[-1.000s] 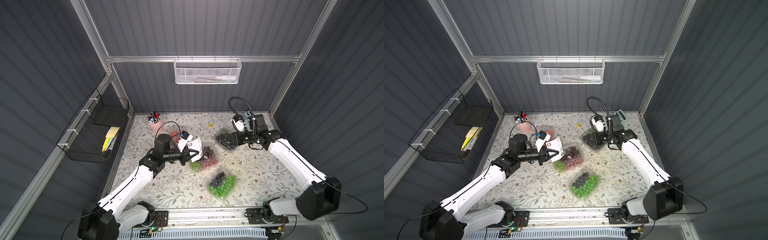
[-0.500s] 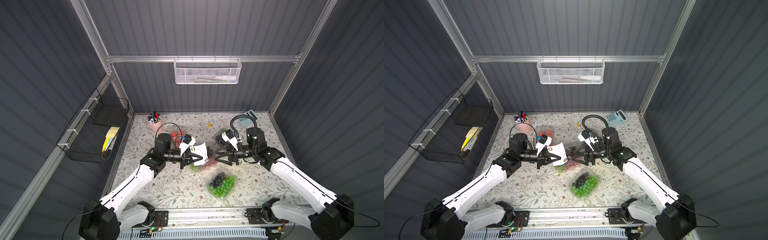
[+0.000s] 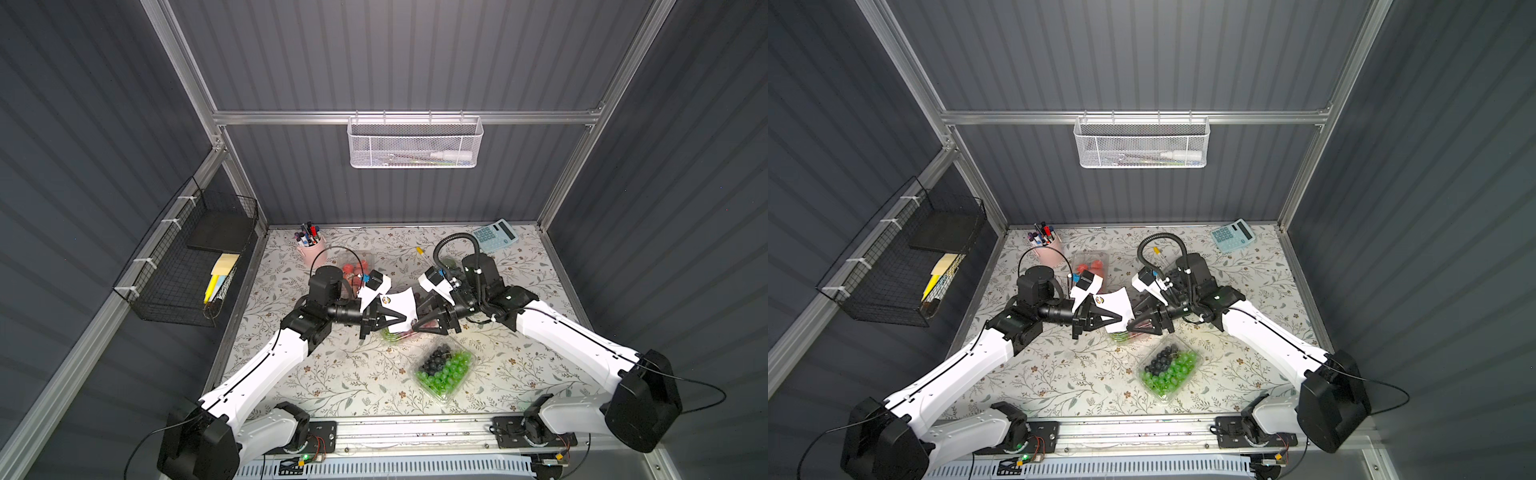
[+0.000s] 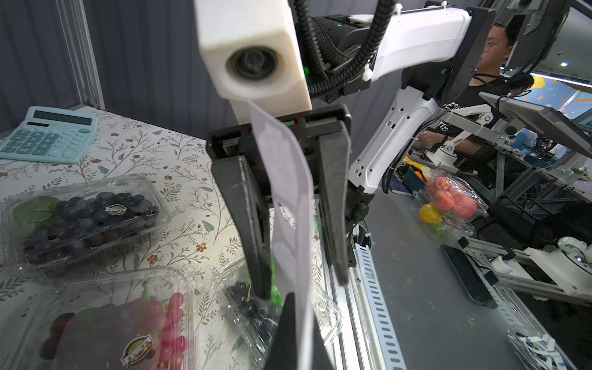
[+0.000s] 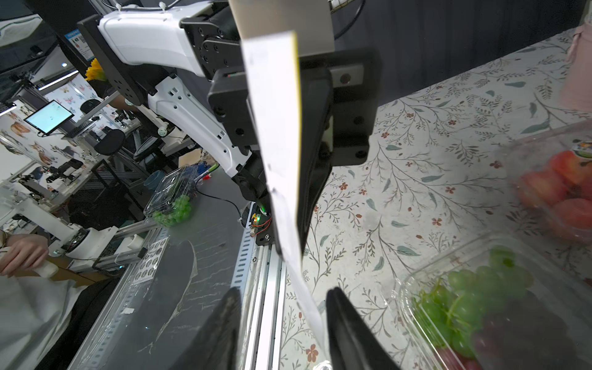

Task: Label fruit boxes
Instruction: Adjust the label sticker.

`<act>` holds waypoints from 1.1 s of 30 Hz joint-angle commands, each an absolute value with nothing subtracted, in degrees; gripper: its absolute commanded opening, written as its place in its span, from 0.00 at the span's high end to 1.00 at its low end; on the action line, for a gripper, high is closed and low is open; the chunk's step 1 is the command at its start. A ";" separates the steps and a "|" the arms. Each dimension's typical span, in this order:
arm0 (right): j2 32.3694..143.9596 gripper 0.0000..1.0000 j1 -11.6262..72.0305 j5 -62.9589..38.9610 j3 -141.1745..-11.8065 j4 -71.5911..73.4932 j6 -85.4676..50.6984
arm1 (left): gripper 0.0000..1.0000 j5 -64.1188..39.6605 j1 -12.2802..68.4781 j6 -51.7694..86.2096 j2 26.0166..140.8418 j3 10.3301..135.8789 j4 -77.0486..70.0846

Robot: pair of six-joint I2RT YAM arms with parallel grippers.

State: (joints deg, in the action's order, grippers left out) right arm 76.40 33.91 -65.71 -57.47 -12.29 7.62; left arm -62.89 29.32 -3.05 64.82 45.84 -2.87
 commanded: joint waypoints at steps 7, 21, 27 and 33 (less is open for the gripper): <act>76.03 0.83 33.79 -67.21 -59.94 -17.07 11.78 | 0.98 -63.66 29.79 -3.89 64.34 46.45 -3.44; 75.17 1.00 33.56 -67.45 -60.34 -12.87 9.59 | 0.77 -63.42 30.65 -2.03 64.41 45.34 -3.99; 75.15 1.00 33.49 -67.06 -60.64 -10.93 8.67 | 0.76 -63.41 31.09 -1.81 64.78 45.26 -3.97; 75.14 1.00 33.49 -67.01 -60.91 -10.39 8.35 | 0.83 -63.24 31.20 -1.73 64.74 45.10 -3.52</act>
State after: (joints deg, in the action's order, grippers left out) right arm 76.09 33.74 -66.02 -58.96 -11.70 8.80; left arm -62.83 30.74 -2.15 64.60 45.84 -3.11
